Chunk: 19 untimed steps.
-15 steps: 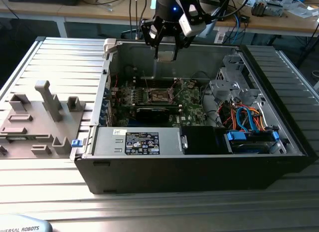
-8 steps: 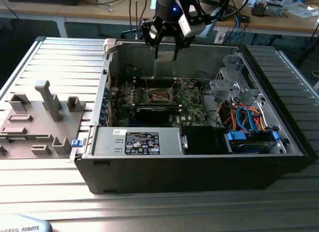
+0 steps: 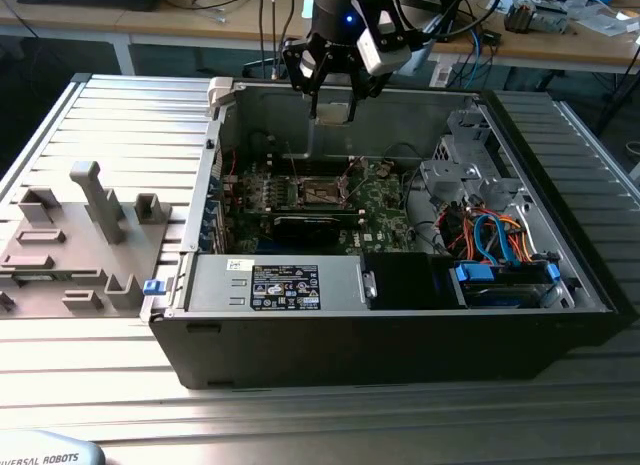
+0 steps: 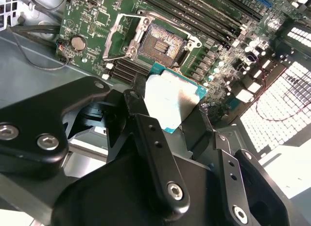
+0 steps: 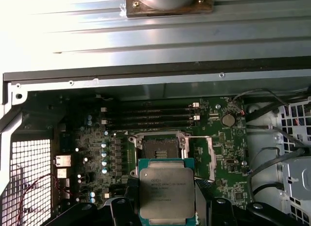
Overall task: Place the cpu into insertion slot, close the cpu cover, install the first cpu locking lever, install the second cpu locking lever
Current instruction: 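Place the cpu into insertion slot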
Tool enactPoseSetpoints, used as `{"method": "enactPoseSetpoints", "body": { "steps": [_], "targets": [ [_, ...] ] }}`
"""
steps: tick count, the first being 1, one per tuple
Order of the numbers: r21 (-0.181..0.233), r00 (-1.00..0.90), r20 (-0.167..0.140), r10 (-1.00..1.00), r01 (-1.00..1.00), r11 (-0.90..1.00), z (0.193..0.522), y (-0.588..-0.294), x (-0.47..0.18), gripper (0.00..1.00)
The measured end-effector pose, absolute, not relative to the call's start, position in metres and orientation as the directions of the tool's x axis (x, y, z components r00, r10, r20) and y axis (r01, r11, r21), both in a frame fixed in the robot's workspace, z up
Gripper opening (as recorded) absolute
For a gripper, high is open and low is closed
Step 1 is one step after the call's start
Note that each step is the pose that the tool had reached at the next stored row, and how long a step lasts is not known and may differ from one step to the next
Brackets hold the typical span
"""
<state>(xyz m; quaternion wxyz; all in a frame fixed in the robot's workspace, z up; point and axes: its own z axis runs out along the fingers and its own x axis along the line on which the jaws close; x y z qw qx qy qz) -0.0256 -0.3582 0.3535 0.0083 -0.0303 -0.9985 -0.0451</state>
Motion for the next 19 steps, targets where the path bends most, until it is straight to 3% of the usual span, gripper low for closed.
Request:
{"method": "enactPoseSetpoints", "body": {
  "steps": [19],
  "targets": [
    [0.09, -0.996, 0.019, 0.082, 0.084, 0.992, 0.3534, -0.3582, -0.0256, 0.54]
  ]
}}
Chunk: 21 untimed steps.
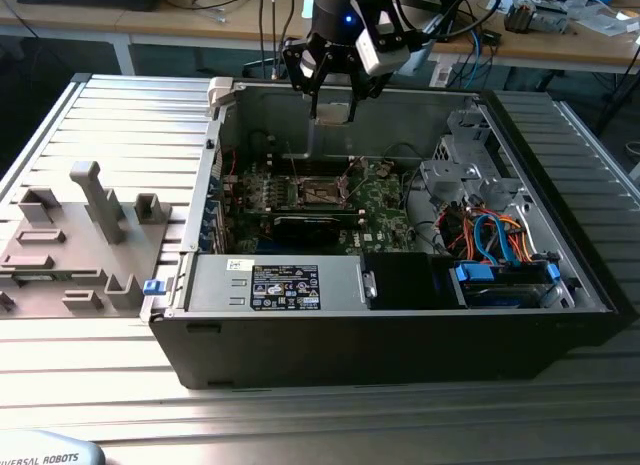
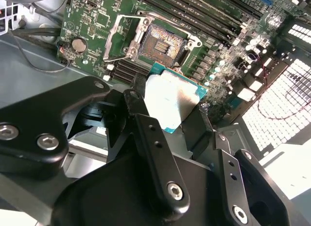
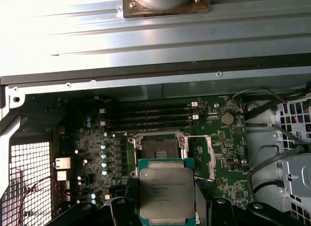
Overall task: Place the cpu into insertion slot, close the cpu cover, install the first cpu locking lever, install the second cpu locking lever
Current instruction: 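Place the cpu into insertion slot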
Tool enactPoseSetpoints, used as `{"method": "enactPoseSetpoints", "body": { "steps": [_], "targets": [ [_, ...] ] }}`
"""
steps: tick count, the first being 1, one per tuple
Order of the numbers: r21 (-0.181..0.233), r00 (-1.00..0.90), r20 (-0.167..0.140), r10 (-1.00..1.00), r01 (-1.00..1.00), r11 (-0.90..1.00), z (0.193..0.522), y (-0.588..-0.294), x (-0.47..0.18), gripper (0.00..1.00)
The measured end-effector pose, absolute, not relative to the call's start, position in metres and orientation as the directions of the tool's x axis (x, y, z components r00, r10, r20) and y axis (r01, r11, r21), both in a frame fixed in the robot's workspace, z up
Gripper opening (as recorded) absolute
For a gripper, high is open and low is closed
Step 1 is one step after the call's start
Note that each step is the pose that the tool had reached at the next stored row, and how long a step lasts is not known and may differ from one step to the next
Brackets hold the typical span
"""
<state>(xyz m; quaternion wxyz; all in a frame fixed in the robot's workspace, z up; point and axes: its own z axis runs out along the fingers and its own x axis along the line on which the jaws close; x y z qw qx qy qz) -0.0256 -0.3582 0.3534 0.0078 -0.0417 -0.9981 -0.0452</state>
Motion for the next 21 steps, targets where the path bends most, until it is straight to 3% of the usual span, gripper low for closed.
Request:
{"method": "enactPoseSetpoints", "body": {
  "steps": [21],
  "targets": [
    [0.09, -0.993, 0.019, 0.117, 0.118, 0.989, 0.3533, -0.3582, -0.0256, 0.54]
  ]
}}
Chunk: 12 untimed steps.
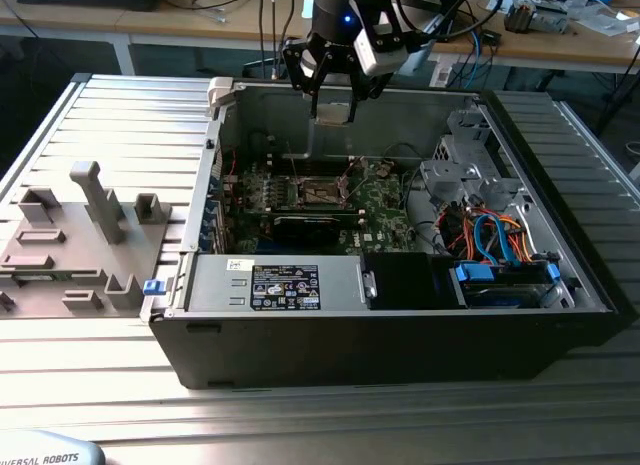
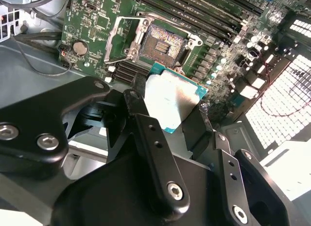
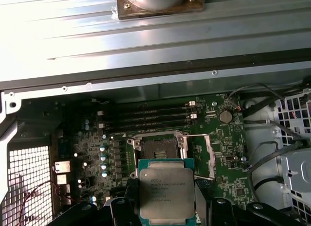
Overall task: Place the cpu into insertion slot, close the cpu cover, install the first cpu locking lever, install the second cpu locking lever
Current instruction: 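Place the cpu into insertion slot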
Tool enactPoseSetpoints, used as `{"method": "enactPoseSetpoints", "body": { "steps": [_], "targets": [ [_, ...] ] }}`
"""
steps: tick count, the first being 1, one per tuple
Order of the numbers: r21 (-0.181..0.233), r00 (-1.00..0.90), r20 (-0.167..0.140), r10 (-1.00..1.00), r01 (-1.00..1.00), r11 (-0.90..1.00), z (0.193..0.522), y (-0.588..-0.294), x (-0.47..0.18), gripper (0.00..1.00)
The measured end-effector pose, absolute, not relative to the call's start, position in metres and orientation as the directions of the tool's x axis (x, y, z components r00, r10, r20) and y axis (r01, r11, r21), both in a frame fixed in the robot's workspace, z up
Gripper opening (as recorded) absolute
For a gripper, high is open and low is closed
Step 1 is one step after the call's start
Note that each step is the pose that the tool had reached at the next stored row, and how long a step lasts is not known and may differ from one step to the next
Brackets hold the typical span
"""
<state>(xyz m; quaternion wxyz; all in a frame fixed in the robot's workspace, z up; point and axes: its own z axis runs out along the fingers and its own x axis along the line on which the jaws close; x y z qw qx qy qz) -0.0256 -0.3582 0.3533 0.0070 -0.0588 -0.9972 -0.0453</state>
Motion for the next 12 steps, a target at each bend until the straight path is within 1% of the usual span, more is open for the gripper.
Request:
{"method": "enactPoseSetpoints", "body": {
  "steps": [12],
  "targets": [
    [0.09, -0.991, 0.019, 0.132, 0.134, 0.987, 0.3533, -0.3582, -0.0256, 0.54]
  ]
}}
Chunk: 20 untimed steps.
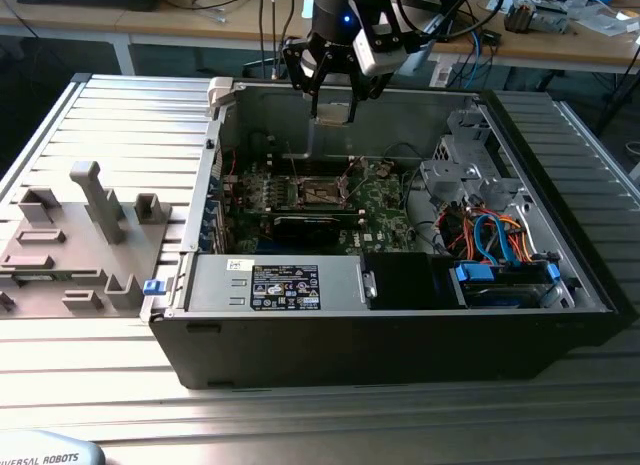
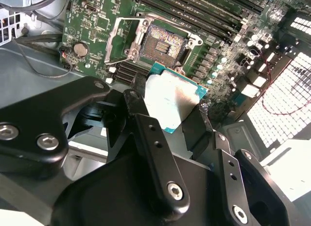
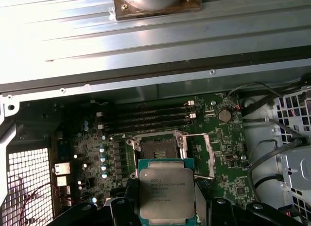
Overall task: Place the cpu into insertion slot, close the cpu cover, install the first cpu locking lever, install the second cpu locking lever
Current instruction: 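Place the cpu into insertion slot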
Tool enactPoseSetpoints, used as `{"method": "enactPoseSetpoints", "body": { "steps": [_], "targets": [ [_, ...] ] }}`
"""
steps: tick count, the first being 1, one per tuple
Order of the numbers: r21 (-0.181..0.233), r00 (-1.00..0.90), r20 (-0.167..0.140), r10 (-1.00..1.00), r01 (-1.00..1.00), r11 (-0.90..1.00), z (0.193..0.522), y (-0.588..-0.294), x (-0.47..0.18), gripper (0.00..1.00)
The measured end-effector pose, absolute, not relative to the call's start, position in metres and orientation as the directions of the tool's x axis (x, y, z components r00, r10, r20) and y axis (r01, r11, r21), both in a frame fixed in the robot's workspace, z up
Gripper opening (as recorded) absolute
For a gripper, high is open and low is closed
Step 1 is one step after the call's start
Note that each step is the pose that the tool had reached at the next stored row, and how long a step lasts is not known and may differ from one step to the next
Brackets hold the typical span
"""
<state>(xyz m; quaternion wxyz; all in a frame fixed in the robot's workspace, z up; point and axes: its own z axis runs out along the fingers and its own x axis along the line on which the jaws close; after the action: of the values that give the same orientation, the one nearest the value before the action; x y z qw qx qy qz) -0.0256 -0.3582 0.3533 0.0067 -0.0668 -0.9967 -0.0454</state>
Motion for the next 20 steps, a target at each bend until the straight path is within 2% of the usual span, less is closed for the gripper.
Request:
{"method": "enactPoseSetpoints", "body": {
  "steps": [20],
  "targets": [
    [0.09, -0.987, 0.019, 0.159, 0.16, 0.983, 0.3533, -0.3582, -0.0256, 0.54]
  ]
}}
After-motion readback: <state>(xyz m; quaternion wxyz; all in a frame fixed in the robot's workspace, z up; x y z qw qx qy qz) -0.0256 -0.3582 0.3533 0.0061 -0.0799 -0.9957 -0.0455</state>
